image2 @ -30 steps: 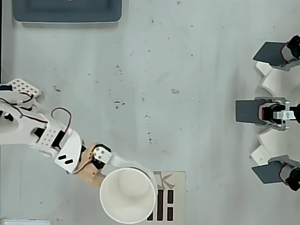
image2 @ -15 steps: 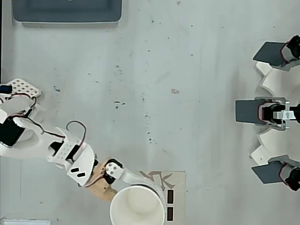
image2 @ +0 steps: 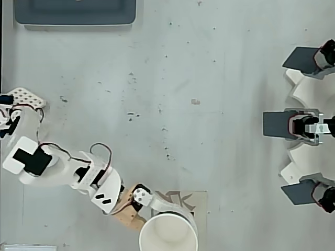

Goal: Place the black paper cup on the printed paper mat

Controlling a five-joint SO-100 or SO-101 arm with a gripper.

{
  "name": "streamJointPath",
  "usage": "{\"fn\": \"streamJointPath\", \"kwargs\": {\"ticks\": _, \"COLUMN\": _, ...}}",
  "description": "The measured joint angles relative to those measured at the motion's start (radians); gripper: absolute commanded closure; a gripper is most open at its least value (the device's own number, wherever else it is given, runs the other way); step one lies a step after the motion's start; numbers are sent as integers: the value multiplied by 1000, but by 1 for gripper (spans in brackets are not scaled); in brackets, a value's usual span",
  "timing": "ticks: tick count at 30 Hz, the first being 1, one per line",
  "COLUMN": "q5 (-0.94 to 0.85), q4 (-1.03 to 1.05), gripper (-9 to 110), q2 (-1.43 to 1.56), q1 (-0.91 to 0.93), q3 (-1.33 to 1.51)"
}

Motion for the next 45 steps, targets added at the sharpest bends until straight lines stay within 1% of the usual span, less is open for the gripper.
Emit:
{"fn": "streamJointPath", "kwargs": {"ticks": 13, "q5": 0, "q4": -9, "gripper": 93, "q2": -189, "q1": 8, "q3": -183}}
{"fn": "streamJointPath", "kwargs": {"ticks": 30, "q5": 43, "q4": -17, "gripper": 92, "q2": -331, "q1": 8, "q3": -305}}
{"fn": "streamJointPath", "kwargs": {"ticks": 38, "q5": 43, "q4": -17, "gripper": 83, "q2": -360, "q1": 8, "q3": -307}}
{"fn": "streamJointPath", "kwargs": {"ticks": 45, "q5": 43, "q4": -6, "gripper": 68, "q2": -359, "q1": 9, "q3": -295}}
